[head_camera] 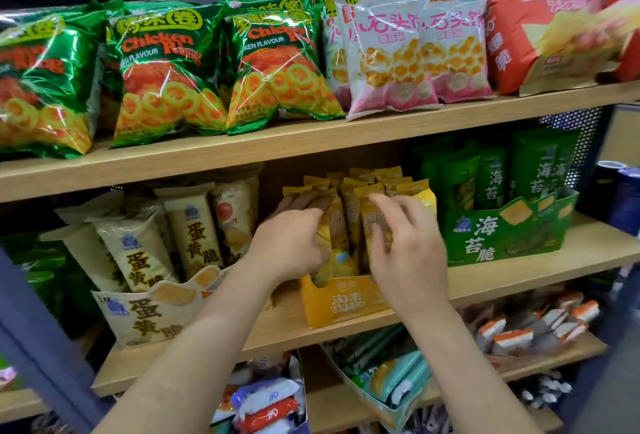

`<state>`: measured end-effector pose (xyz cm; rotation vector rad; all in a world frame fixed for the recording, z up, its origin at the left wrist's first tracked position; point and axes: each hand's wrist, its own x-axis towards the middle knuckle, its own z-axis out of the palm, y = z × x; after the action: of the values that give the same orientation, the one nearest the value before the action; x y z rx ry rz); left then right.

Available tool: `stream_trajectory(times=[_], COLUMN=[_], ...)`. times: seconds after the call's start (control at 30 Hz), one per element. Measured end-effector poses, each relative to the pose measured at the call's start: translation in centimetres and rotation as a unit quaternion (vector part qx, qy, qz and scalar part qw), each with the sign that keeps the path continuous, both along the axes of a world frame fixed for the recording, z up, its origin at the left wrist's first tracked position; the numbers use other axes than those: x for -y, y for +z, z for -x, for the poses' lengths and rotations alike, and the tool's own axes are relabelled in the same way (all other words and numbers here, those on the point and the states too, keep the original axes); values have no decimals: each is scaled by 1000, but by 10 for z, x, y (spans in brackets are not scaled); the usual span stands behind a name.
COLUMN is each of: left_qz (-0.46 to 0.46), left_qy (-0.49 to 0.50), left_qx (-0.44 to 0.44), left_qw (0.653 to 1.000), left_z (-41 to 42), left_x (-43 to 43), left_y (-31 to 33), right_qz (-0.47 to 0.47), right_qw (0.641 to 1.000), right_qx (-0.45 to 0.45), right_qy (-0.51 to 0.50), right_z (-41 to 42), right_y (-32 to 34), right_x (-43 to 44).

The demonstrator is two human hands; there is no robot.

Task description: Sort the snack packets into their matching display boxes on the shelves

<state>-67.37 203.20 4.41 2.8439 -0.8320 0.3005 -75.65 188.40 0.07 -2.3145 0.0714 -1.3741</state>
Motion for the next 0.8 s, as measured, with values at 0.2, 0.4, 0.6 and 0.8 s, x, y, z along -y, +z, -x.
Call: stream_trajectory(times=[0.2,0.4,0.6,0.8], left_qz=[11,3,45,16], left_qy=[21,-13,-73,24], left_qx=[30,204,263,158], left_qw=[999,979,961,987], left_z=[17,28,39,31], left_x=[6,7,43,94], left_y=[-2,-24,-32,-25], right_qz=[-94,-138,-46,16], right_qw=[979,985,994,987], right_qx=[-170,-102,-84,-109], right_qy=[-66,7,-58,-113], right_z=[-7,-9,-14,-29], right_y=[-22,-22,-21,-30], right_x=[44,60,62,69])
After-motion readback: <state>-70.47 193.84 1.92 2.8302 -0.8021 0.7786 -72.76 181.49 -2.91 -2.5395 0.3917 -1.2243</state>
